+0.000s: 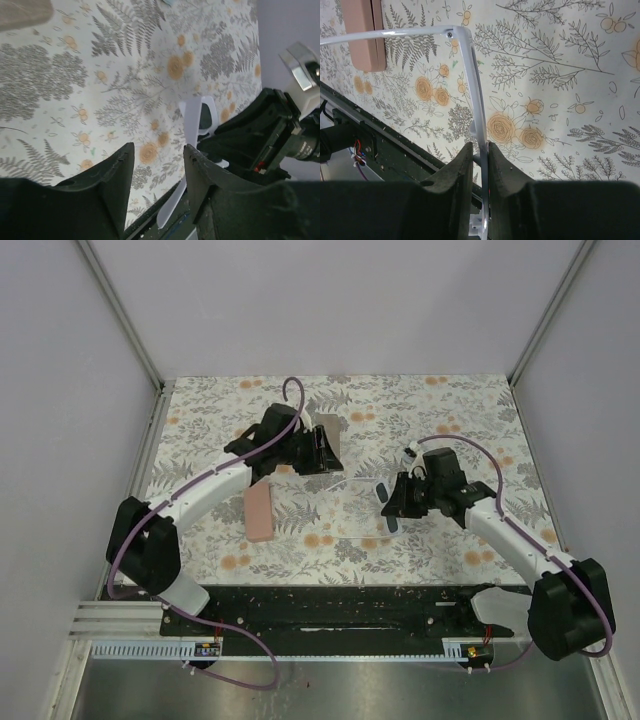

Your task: Organize the sunglasses

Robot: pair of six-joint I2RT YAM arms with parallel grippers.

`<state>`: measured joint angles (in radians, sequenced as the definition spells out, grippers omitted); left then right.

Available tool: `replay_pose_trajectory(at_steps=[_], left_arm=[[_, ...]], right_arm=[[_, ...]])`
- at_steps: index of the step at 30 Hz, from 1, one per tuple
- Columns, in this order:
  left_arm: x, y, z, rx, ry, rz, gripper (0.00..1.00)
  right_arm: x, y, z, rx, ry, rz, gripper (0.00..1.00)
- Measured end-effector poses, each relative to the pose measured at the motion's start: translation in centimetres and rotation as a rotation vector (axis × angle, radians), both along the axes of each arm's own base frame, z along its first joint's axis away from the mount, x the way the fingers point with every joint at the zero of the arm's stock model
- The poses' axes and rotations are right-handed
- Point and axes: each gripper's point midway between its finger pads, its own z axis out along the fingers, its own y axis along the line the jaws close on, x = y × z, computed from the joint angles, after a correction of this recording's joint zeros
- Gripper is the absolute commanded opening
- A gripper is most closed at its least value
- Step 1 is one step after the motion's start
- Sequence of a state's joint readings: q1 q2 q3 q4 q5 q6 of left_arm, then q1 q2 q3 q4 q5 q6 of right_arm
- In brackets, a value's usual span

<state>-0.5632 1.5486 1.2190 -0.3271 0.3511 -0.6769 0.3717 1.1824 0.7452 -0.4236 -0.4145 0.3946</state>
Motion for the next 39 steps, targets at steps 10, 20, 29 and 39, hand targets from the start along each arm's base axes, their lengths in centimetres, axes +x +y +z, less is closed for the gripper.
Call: replay_pose_trajectory(at_steps=[10, 20, 29, 39], left_arm=[[-3.6, -4.4, -0.7, -0.036, 0.029, -0.15, 0.44], [-6.1, -6.6, -2.9, 0.006, 0.06, -0.223, 0.31], [-9.3, -10.0, -5.0, 0.005, 0.087, -0.282, 0.35], [-9.3, -9.9, -4.9, 0.014, 0.064, -0.243, 0.84]], right_arm=[[2.0, 0.9, 0.9, -0.016, -0.023, 0.012, 0.13], [2.7, 1.1, 0.3, -0.02, 0.0, -0.01, 0.11], [3.9, 2.0, 1.1, 0.044, -0.007, -0.069, 0.11], [3.5, 1.9, 1.0, 0.076, -0.014, -0.097, 0.11]])
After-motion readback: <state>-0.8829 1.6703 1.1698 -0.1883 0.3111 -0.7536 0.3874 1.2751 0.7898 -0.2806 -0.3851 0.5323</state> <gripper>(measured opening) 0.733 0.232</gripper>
